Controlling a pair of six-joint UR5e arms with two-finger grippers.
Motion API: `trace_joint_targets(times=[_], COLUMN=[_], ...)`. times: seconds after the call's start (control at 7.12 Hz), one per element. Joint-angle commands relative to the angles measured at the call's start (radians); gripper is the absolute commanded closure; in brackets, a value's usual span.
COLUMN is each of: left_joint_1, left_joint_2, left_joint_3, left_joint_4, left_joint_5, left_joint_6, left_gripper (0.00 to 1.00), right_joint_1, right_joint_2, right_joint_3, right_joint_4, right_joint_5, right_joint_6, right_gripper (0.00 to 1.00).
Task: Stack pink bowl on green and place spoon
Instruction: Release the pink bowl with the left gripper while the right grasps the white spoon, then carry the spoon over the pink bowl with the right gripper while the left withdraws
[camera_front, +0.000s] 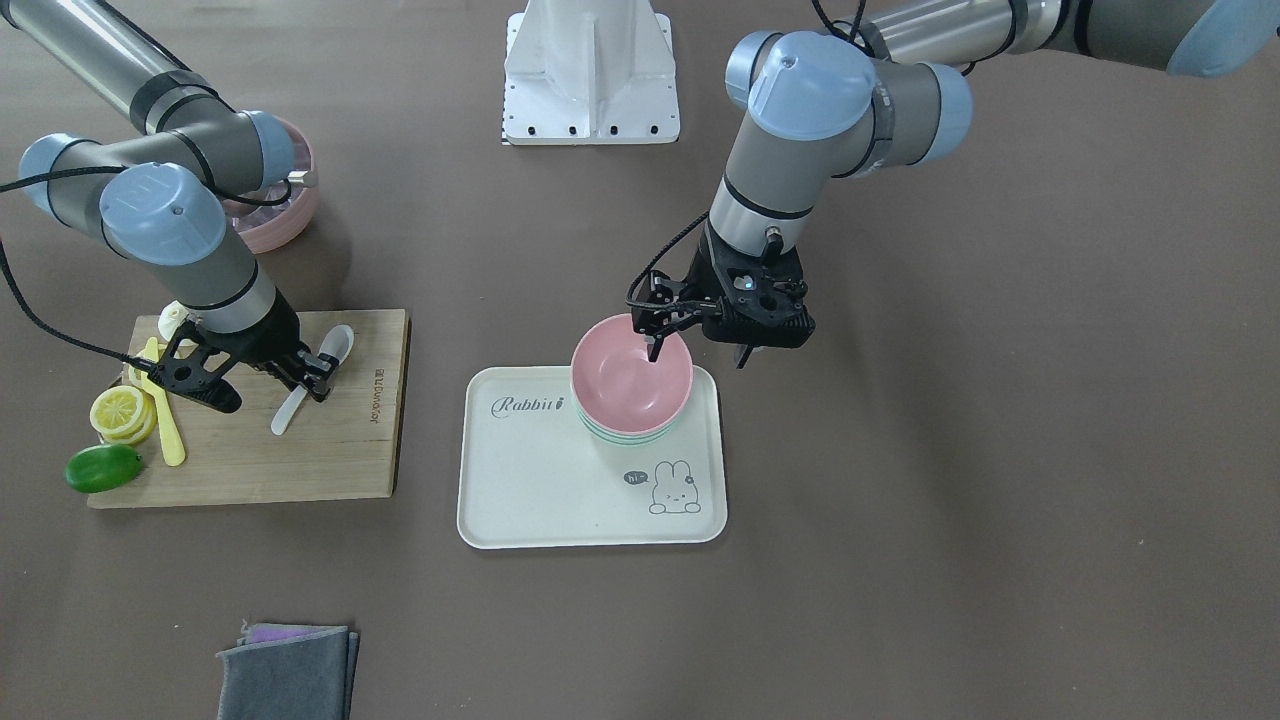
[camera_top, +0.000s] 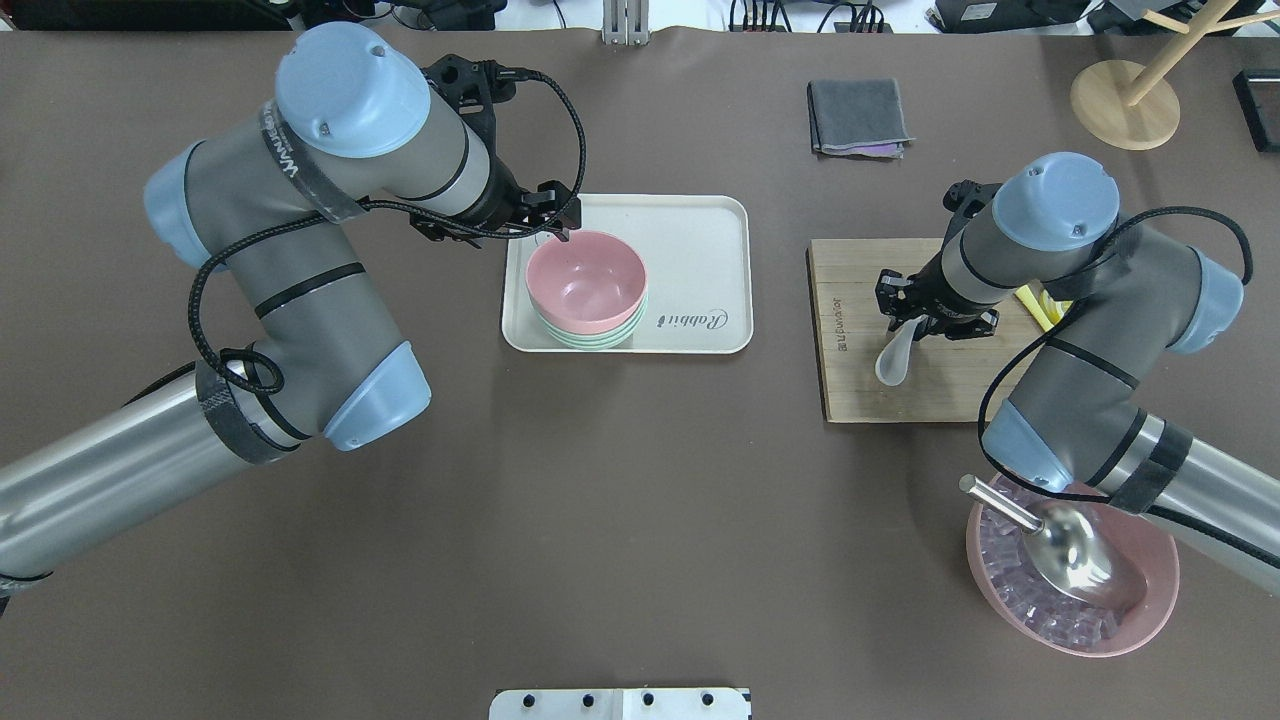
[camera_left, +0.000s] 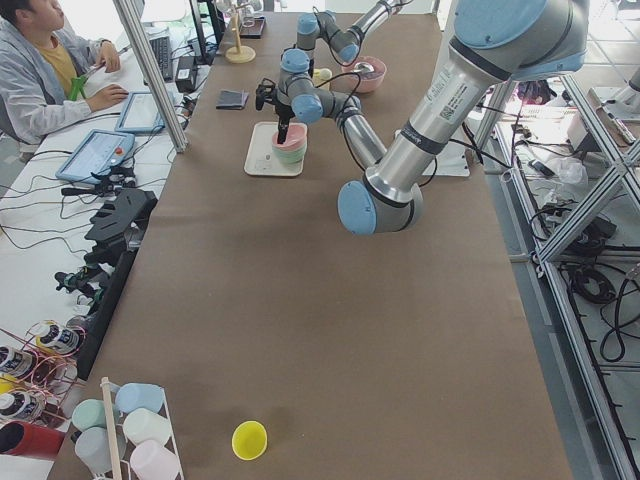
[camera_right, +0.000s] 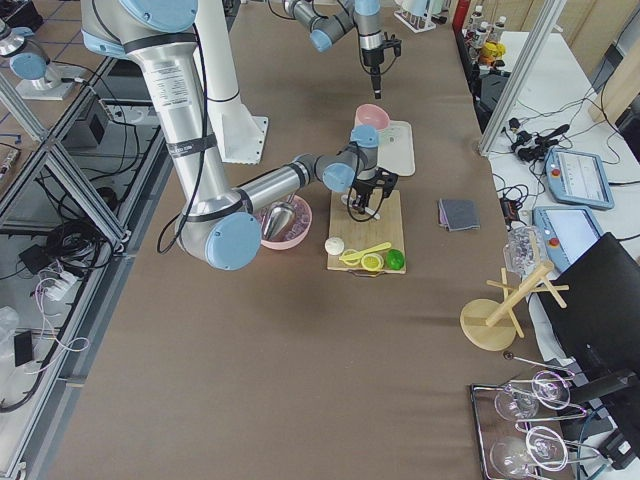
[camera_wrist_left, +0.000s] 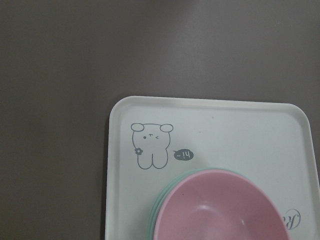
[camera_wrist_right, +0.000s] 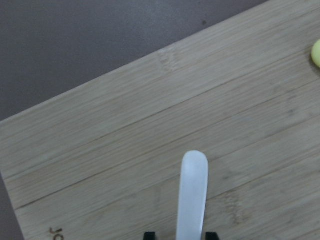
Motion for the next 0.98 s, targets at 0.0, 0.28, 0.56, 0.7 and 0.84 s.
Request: trace_joint_targets(times=[0.0, 0.28, 0.56, 0.7, 0.84], left_joint_1=[-0.075, -0.239, -0.304, -0.338, -0.385], left_joint_2=[0.047, 0.234, 0.305, 0.311, 0.316], left_joint_3=[-0.042, -0.160, -0.142, -0.083, -0.081], left_joint_4=[-0.006, -0.013, -0.004, -0.012, -0.009], left_joint_5=[-0.009, -0.034, -0.120, -0.123, -0.140], left_joint_6=[0.018, 0.205, 0.312, 0.380, 0.418], left_gripper=[0.03, 0.03, 0.03, 0.03, 0.03], right_joint_1=[0.008, 0.017, 0.005, -0.006, -0.023], right_joint_2=[0.010, 0.136, 0.357, 0.457, 0.509], right_joint_3=[0.022, 0.042, 0.026, -0.040, -0.086], right_joint_4=[-0.005, -0.052, -0.104, -0.121, -0.117], right_joint_5=[0.013, 0.027, 0.023, 0.020, 0.015], right_joint_6=[0.000, 0.069, 0.291, 0.337, 0.365], right_gripper=[1.00, 1.00, 1.00, 1.00, 1.00])
